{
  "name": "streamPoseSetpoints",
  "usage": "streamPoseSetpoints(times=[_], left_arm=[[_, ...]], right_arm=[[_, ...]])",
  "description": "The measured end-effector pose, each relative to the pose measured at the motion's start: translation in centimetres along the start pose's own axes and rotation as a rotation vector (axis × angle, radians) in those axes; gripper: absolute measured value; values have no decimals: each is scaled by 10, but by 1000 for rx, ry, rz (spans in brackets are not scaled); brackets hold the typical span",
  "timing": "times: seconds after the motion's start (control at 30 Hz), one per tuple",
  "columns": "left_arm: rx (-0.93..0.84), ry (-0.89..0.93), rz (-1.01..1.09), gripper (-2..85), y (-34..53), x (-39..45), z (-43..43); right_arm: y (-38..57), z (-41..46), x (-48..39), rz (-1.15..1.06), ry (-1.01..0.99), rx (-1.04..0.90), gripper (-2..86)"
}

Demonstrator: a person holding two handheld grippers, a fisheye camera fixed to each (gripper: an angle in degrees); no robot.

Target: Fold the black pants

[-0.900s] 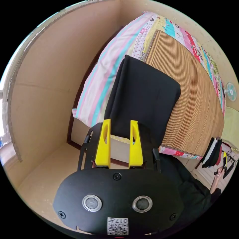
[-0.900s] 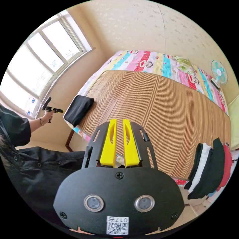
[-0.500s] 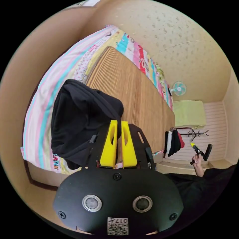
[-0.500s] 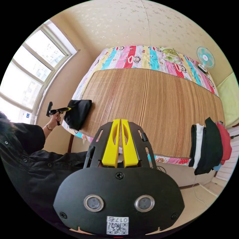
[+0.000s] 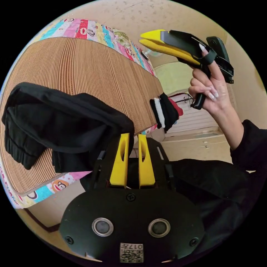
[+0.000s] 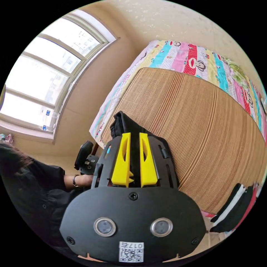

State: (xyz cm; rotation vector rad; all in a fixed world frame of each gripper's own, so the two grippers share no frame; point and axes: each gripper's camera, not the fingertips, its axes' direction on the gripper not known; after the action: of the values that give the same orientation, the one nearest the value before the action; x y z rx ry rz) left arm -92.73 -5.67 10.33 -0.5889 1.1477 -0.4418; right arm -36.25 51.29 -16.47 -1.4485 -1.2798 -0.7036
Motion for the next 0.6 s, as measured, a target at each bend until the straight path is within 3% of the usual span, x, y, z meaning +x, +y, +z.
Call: streamPoseSetpoints(times=[0.13,0.27,0.4,0.43,0.5,0.6], left_arm=[[91,118,-191,66,69,-50,-42],[309,81,-448,96,131,-109,-99],[465,29,-599,105,146,-154,-129],[495,19,-622,107,143,-167,-135],[519,41,-636,108,135,-182,-140],[508,-14,-569,118,117,-183,-146]], right_arm=[[-84,92,3,-59,-106,-108,120],[-154,208,-2,-103,-222,-293,169],[-153,308,-14,-127,-69,-570,149],[-145,314,-9,-82,-18,-557,118],[-129,291,7,35,-106,-446,88],[-84,246,54,271,-455,-310,57]])
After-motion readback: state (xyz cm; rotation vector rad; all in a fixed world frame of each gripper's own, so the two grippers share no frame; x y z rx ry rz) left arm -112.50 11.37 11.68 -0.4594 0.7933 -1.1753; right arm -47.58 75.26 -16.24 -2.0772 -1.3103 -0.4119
